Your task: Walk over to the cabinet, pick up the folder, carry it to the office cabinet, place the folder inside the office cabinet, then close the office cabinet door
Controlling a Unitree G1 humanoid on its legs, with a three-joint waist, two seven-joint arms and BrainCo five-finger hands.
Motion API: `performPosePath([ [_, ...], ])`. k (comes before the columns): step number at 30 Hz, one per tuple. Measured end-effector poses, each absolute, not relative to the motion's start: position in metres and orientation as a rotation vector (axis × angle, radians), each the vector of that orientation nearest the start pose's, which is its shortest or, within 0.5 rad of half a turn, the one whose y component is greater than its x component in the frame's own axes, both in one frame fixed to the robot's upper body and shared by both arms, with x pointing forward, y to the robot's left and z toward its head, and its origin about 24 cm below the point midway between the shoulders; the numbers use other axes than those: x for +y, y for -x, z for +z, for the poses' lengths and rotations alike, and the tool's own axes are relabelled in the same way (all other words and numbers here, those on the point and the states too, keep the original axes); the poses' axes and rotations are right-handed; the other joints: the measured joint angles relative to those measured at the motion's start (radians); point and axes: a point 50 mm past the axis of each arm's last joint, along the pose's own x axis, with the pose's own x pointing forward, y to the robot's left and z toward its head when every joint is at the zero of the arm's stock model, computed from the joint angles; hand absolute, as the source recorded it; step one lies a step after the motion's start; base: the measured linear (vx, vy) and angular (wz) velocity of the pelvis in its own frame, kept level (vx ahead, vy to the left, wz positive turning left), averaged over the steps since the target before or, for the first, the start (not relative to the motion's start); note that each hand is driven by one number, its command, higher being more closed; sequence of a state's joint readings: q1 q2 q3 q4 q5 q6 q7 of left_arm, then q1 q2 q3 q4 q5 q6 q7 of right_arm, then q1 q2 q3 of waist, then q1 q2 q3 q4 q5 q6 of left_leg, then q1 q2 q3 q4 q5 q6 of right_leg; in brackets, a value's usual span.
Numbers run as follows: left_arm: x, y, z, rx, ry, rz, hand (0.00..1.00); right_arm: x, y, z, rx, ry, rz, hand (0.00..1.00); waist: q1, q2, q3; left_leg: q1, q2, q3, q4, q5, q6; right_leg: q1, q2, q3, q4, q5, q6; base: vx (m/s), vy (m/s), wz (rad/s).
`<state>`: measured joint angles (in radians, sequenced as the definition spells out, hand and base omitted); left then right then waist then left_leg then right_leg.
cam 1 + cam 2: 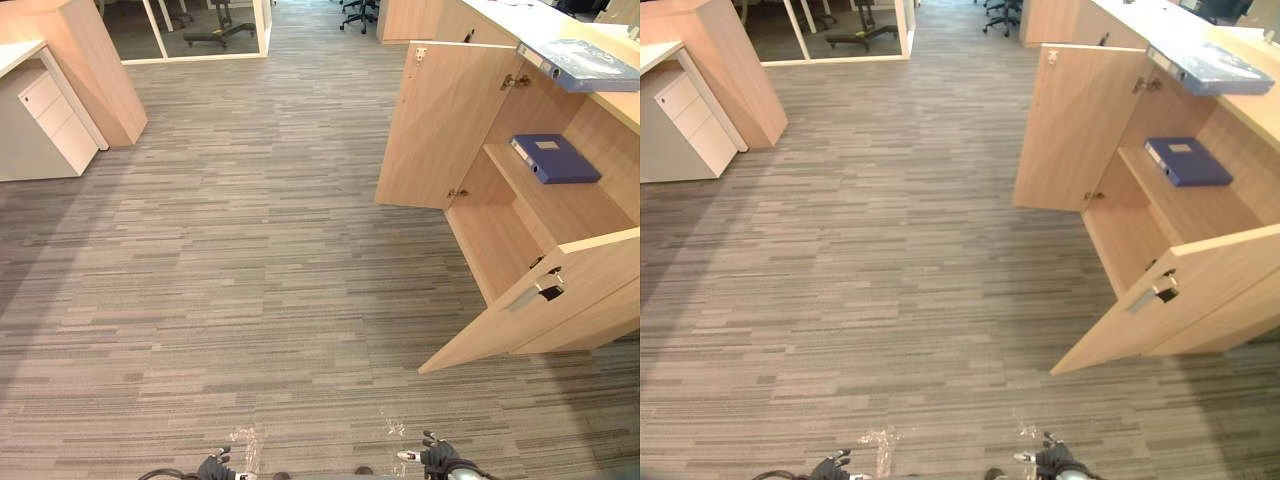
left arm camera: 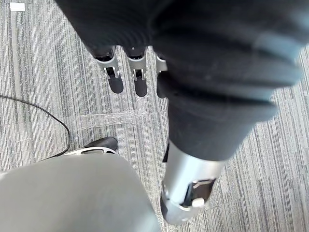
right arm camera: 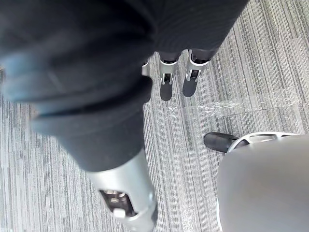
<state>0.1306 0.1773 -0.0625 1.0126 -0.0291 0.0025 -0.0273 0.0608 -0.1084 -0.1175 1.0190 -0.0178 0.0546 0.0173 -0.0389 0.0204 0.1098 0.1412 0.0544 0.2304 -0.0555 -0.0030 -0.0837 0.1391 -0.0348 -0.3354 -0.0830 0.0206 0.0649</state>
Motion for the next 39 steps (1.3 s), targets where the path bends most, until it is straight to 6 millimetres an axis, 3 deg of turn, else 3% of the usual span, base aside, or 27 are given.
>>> performPosePath([
  [6,0.211,-0.085,-0.159,1.139,-0.173,0.020,0.00,-0.203,-0.108,-0.157,1.115,0.032,-0.144,0.00,0.000,-0.002,0.001,0.001,-0.002,0.000,-0.009,0.003,0.003,0.000,0.000,0.000,0.000,0.001,0.002,0.00,0.000,0.00],
  [9,0.211,-0.088,-0.158,1.127,-0.182,0.016,0.00,-0.191,-0.116,-0.156,1.098,0.038,-0.100,0.00,0.000,-0.004,0.002,0.001,-0.002,0.000,-0.011,0.003,0.003,-0.001,0.000,-0.003,0.000,0.002,0.003,0.00,0.000,0.00],
  [12,0.210,-0.096,-0.154,1.086,-0.214,0.010,0.00,-0.180,-0.127,-0.153,1.056,0.055,-0.064,0.00,0.001,-0.005,0.003,0.000,-0.002,-0.004,-0.012,0.004,0.004,-0.001,0.000,-0.011,0.000,0.002,0.004,0.00,0.000,0.04],
  [17,0.197,-0.117,-0.148,0.996,-0.197,0.007,0.00,-0.185,-0.151,-0.142,0.969,0.138,-0.067,0.00,0.000,-0.011,0.006,-0.001,-0.005,-0.005,-0.014,0.005,0.005,-0.003,-0.002,-0.018,0.000,0.004,0.004,0.00,0.000,0.00],
  [29,0.192,-0.124,-0.146,0.975,-0.189,0.011,0.00,-0.185,-0.147,-0.143,0.985,0.136,-0.048,0.00,-0.017,-0.014,0.008,-0.013,-0.006,-0.012,0.006,0.002,0.000,-0.002,-0.007,-0.044,0.001,0.004,0.004,-0.01,-0.004,0.02],
  [30,0.191,-0.126,-0.146,0.969,-0.191,0.010,0.00,-0.185,-0.147,-0.143,0.985,0.135,-0.047,0.00,-0.015,-0.023,0.015,-0.043,-0.010,-0.011,0.063,-0.013,-0.018,-0.006,-0.020,-0.046,0.006,0.004,0.004,-0.07,0.015,0.11],
  [32,0.184,-0.140,-0.139,0.908,-0.186,-0.005,0.00,-0.191,-0.148,-0.143,0.985,0.149,-0.053,0.00,-0.011,-0.031,0.046,-0.175,-0.013,0.046,0.339,-0.041,-0.053,-0.018,-0.076,-0.058,0.052,-0.009,-0.014,-0.11,0.024,0.12],
  [33,0.183,-0.141,-0.138,0.901,-0.183,-0.006,0.00,-0.192,-0.148,-0.143,0.985,0.152,-0.054,0.00,-0.009,-0.032,0.050,-0.186,-0.012,0.053,0.370,-0.042,-0.055,-0.016,-0.081,-0.060,0.059,-0.018,-0.023,-0.11,0.005,0.18],
  [36,0.178,-0.145,-0.133,0.857,-0.140,0.019,0.00,-0.205,-0.142,-0.143,0.999,0.175,-0.079,0.00,-0.009,-0.007,0.081,-0.324,0.053,0.080,0.694,-0.055,-0.080,0.004,-0.097,-0.070,0.104,-0.074,-0.043,-0.08,0.017,0.16],
  [37,0.177,-0.140,-0.134,0.861,-0.121,0.041,0.00,-0.210,-0.140,-0.143,1.004,0.172,-0.100,0.00,-0.008,-0.002,0.085,-0.367,0.084,0.089,0.761,-0.117,-0.039,0.009,-0.102,-0.071,0.113,-0.077,-0.041,0.00,0.026,0.03],
  [39,0.177,-0.135,-0.130,0.830,-0.083,0.078,0.00,-0.217,-0.131,-0.144,1.018,0.143,-0.158,0.00,-0.005,0.000,0.086,-0.388,0.112,0.091,0.679,-0.146,-0.023,0.010,-0.116,-0.065,0.116,-0.081,-0.029,0.00,0.055,-0.04],
])
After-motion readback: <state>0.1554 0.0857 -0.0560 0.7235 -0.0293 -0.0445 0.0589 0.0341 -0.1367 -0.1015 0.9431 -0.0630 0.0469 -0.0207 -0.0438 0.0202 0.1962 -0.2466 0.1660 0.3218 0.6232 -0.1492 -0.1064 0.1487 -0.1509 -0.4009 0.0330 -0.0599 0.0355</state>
